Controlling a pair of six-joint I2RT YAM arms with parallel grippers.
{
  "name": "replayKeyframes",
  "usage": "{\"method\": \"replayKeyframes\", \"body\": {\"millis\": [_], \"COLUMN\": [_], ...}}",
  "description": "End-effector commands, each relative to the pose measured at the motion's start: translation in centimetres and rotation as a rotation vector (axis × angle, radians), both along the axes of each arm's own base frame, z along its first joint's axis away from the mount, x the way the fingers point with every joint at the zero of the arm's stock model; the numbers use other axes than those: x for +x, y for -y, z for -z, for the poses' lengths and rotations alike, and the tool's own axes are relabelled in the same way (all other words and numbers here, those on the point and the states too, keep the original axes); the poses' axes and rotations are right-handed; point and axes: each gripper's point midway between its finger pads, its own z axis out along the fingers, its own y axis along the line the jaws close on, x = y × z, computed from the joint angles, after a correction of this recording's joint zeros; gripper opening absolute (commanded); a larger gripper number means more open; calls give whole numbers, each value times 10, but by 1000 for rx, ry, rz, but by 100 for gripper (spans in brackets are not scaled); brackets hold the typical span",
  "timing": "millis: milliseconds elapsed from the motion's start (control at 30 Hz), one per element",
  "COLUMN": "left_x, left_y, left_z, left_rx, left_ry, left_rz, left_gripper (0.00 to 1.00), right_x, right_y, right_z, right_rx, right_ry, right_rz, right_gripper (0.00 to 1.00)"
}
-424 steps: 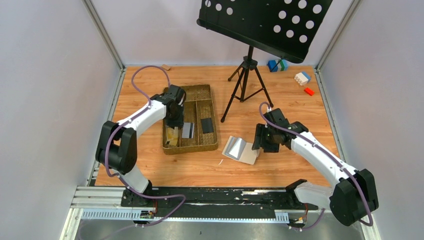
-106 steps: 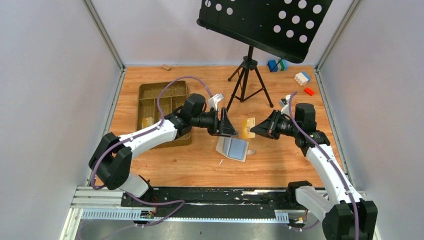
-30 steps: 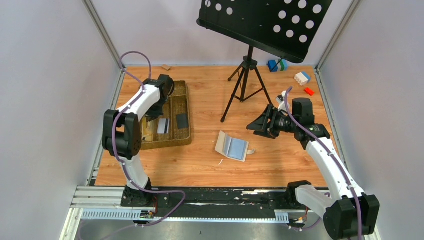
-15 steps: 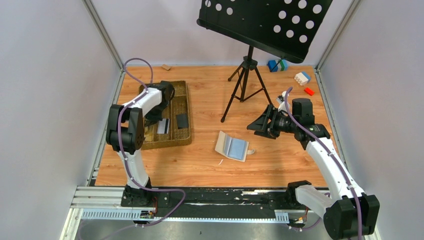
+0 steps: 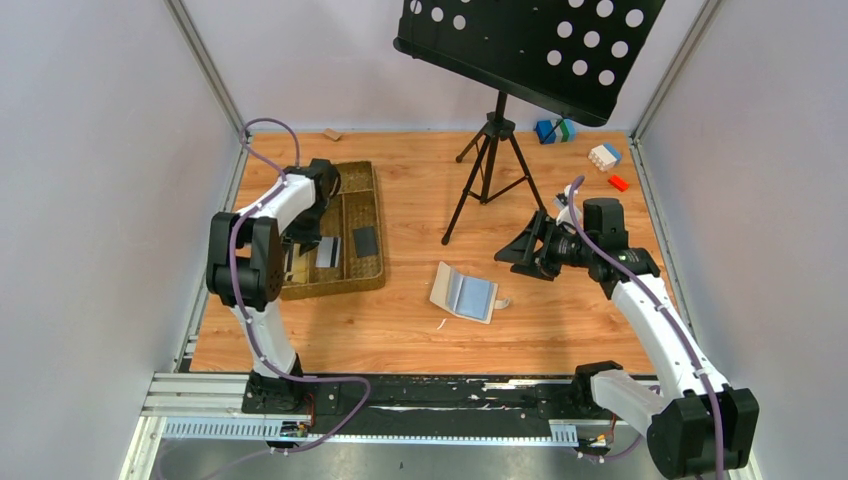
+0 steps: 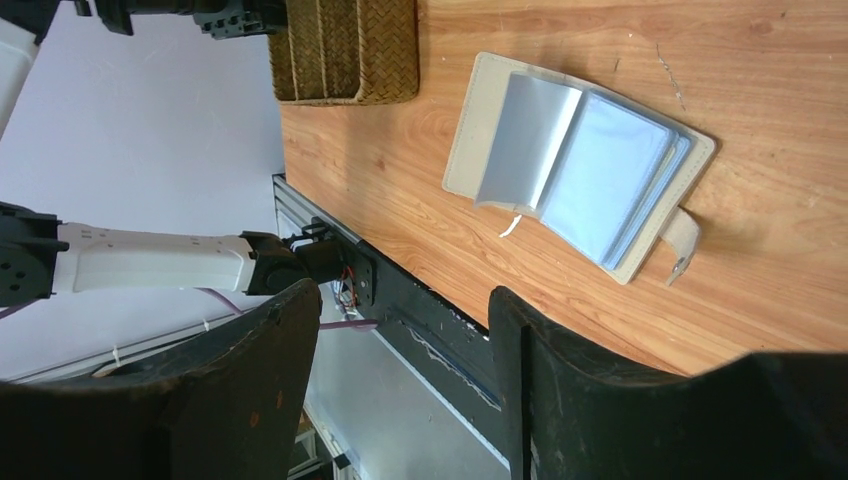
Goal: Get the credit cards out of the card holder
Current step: Place the credit card in the storage box, then remove the credit card from the card holder.
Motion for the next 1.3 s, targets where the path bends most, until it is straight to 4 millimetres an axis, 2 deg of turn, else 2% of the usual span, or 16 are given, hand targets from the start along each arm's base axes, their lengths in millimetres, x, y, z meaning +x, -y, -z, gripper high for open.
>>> {"method": "replayKeyframes", "body": {"millis": [0, 167, 333, 400, 533, 600, 700, 800, 1000, 1133, 1267], "left_x": [0, -8, -11, -16, -36, -51, -70, -84, -93, -92, -88], "left_y": [4, 26, 61, 96, 169, 201, 241, 267, 290, 308, 323], "left_z": [-34, -51, -80, -91, -106, -105, -105, -102, -79, -70, -51], "left_rx": [-44, -191, -403, -573, -831, -915, -1002, -1039, -1072, -1089, -1085], "left_ry": [77, 150, 249, 287, 323, 299, 279, 257, 188, 154, 95], "left_rz": [5, 28, 92, 168, 337, 401, 489, 553, 595, 625, 608], "left_gripper": [46, 48, 52, 54, 68, 73, 80, 88, 93, 93, 93], "right_x": [3, 6, 5, 4, 0, -3, -9, -13, -14, -11, -5], "right_y": [1, 4, 13, 16, 24, 28, 30, 30, 27, 24, 18], "right_z": [5, 10, 34, 45, 67, 78, 95, 109, 129, 139, 144], "right_rx": [-19, -50, -127, -150, -203, -231, -246, -243, -264, -284, -303], "right_ry": [6, 2, -67, -87, -120, -133, -148, -168, -198, -222, -228], "right_rz": [2, 13, 33, 40, 59, 63, 56, 46, 25, 2, -18], "right_gripper": [63, 64, 66, 66, 66, 68, 76, 79, 75, 70, 67]}}
